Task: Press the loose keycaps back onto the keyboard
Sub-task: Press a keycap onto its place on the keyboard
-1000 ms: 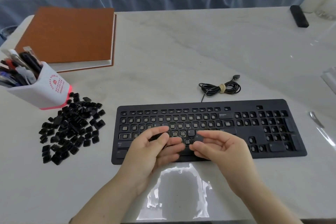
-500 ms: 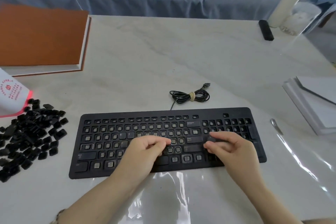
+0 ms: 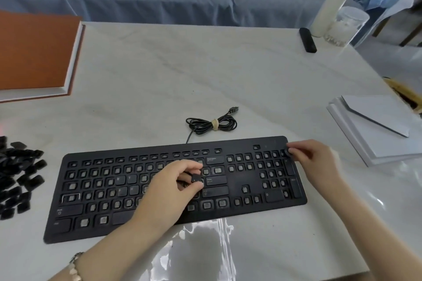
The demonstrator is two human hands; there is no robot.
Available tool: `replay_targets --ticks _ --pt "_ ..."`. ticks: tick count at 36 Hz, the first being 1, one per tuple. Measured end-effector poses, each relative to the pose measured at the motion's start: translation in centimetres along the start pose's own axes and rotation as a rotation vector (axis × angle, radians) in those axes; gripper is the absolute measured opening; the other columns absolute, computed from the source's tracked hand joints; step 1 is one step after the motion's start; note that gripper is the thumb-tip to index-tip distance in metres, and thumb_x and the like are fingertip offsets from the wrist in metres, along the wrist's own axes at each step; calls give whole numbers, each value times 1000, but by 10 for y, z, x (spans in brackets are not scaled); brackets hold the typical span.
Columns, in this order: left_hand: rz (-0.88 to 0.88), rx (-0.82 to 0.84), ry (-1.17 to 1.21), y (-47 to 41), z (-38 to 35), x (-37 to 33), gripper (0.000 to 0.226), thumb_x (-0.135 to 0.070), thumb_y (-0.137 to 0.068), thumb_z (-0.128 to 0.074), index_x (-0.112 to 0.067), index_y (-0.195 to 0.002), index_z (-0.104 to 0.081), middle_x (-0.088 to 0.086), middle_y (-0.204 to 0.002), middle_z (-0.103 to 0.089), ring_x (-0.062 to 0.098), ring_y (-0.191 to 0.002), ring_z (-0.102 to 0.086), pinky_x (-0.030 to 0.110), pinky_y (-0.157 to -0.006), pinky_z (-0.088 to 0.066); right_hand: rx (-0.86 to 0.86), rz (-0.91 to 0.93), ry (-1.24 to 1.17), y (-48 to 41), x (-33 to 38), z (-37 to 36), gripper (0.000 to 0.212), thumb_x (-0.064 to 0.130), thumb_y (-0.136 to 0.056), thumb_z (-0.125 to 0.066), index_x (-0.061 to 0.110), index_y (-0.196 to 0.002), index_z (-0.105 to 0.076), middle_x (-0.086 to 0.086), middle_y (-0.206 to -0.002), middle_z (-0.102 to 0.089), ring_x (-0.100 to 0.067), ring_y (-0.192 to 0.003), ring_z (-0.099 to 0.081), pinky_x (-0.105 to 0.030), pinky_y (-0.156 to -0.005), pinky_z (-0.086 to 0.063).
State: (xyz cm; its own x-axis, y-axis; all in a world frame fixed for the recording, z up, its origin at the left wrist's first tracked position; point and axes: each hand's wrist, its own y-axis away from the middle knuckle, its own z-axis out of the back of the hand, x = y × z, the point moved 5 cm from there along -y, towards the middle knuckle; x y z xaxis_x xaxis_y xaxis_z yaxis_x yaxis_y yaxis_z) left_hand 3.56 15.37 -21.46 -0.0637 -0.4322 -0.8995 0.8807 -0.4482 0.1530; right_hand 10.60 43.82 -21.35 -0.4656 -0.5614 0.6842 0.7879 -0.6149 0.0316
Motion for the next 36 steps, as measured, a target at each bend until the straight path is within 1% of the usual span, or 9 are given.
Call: replay_targets --ticks 3,7,10,14,19,24,32,35,36 --pt "6 -3 -27 0 -2 1 35 -4 -80 -72 -37 -86 -62 -14 -89 -65 -8 -81 -55 6 -68 -41 -9 0 -28 -2 1 3 13 1 -85 -62 9 -91 -71 -1 -83 -66 -18 -74 -61 -3 -66 -42" --pt "-6 -3 -57 1 -3 1 34 -5 -81 -71 -37 -86 -62 -13 -90 -64 -8 -84 -54 6 -69 -40 -18 -46 -101 -2 -1 1 15 0 -84 -62 7 -92 -71 -1 -80 -65 -6 -68 -61 -11 -70 -46" --pt "-20 7 -83 2 -4 -1 34 -5 -81 -70 -37 -87 -61 -13 -88 -62 -9 -83 -53 5 -69 -40 9 -53 -114 -4 -2 -2 15 -1 -84 -62 8 -92 -70 1 -72 -63 6 -55 -59 -2 -60 -43" --pt "-27 8 -87 4 -5 -3 35 -5 -81 -70 -38 -87 -60 -13 -85 -59 -10 -75 -52 5 -68 -39 50 -28 34 -8 0 -2 12 4 -85 -62 9 -91 -71 -1 -85 -62 -12 -76 -56 -17 -64 -37" --pt "-12 15 -56 3 -6 4 38 -3 -80 -70 -38 -90 -60 -11 -91 -64 -5 -83 -54 8 -68 -41 90 26 151 -11 3 -3 12 5 -85 -63 7 -94 -72 -5 -95 -64 -20 -86 -59 -20 -79 -37" --pt "-4 15 -33 1 -6 6 40 -1 -79 -71 -38 -92 -61 -13 -90 -65 -4 -81 -55 8 -67 -41 158 186 246 -9 9 -3 15 5 -82 -67 6 -95 -73 -5 -94 -60 -17 -74 -55 -16 -75 -36" --pt "-5 -8 55 3 -3 9 39 2 -76 -73 -34 -89 -65 -25 -89 -67 -1 -80 -59 9 -66 -43 136 310 240 -1 2 -3 11 6 -86 -62 0 -91 -69 -3 -86 -55 -20 -76 -50 -4 -67 -33" --pt "-6 -13 146 4 -1 9 38 5 -76 -72 -29 -91 -67 -21 -91 -70 2 -82 -62 11 -70 -46 79 370 314 5 1 -6 12 8 -87 -61 3 -96 -69 -5 -90 -59 -18 -78 -47 -10 -69 -34" --pt "-4 -9 184 4 0 9 37 6 -75 -72 -27 -91 -67 -18 -92 -71 2 -83 -63 11 -71 -47 44 428 374 9 0 -7 15 5 -84 -64 5 -98 -70 -6 -91 -60 -16 -78 -46 -19 -71 -39"
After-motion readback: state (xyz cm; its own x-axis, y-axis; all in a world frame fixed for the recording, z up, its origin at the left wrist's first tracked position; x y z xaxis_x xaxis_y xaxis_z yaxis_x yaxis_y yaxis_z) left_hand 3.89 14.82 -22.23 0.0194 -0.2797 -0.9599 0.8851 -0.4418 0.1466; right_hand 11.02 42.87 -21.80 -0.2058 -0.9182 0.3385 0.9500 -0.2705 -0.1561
